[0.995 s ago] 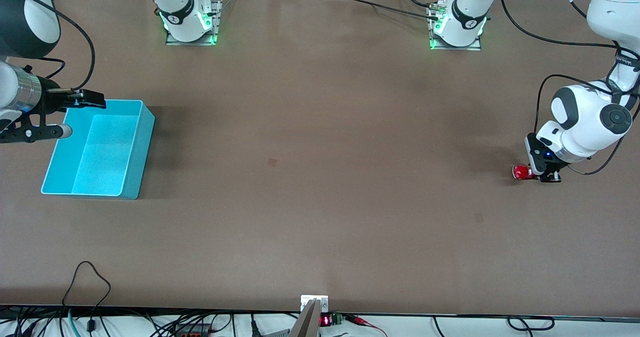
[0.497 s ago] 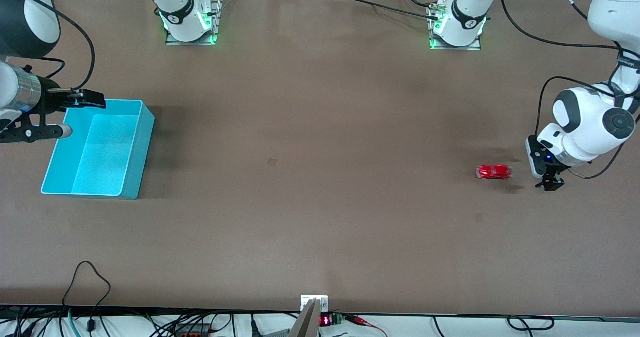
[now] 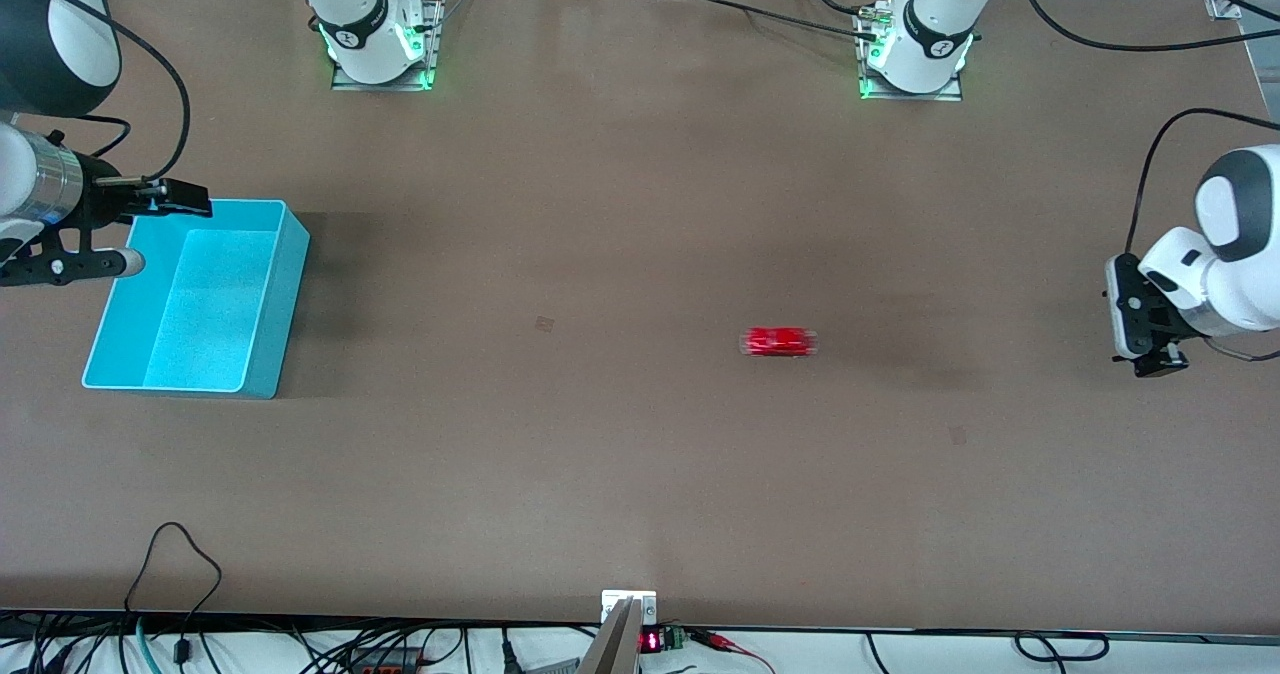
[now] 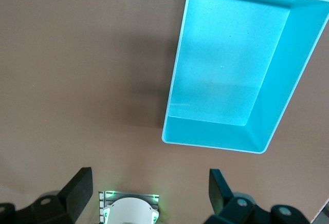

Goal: Wind red beetle toy and store in blue box
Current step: 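Release the car and lift the left gripper away, then reach the right gripper toward the car while the left gripper withdraws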

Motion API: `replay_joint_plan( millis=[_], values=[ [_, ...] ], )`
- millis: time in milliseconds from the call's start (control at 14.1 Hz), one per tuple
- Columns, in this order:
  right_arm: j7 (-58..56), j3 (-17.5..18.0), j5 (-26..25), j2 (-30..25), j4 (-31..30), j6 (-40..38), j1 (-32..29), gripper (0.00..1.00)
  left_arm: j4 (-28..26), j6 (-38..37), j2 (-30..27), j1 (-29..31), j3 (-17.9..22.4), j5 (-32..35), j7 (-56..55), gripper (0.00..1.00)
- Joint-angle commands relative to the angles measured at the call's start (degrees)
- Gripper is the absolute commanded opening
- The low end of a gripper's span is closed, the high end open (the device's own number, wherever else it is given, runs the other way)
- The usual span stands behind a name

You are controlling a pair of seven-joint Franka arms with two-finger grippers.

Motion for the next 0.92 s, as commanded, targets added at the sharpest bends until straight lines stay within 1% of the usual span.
replay_joint_plan(
  millis=[0,284,569,711,782,853],
  values=[
    [-0.88,-0.01,-0.11,0.04,0.68,-0.89,0.0,1.0,5.96,-8.47,0.98,0.32,-1.7,0.45,-5.86,1.0],
    [-0.88,-0.01,-0.11,0.04,0.68,-0.89,-0.09,1.0,12.64,-16.91,0.98,0.24,-3.29,0.8,-11.93,1.0],
    [-0.88,-0.01,-0.11,0.04,0.68,-0.89,0.0,1.0,18.35,-23.86,0.89,-3.89,-3.38,1.15,-20.1,1.0],
    [-0.88,-0.01,-0.11,0.04,0.68,-0.98,-0.09,1.0,19.86,-27.47,0.54,-5.82,-3.38,1.15,-24.58,1.0],
    [-0.88,-0.01,-0.11,0.04,0.68,-0.89,0.0,1.0,19.78,-27.83,-0.51,-6.44,-3.46,0.89,-27.65,1.0],
    [-0.88,-0.01,-0.11,0.04,0.68,-0.89,0.0,1.0,19.78,-28.27,-1.56,-7.05,-4.42,0.89,-30.73,1.0]
  ],
)
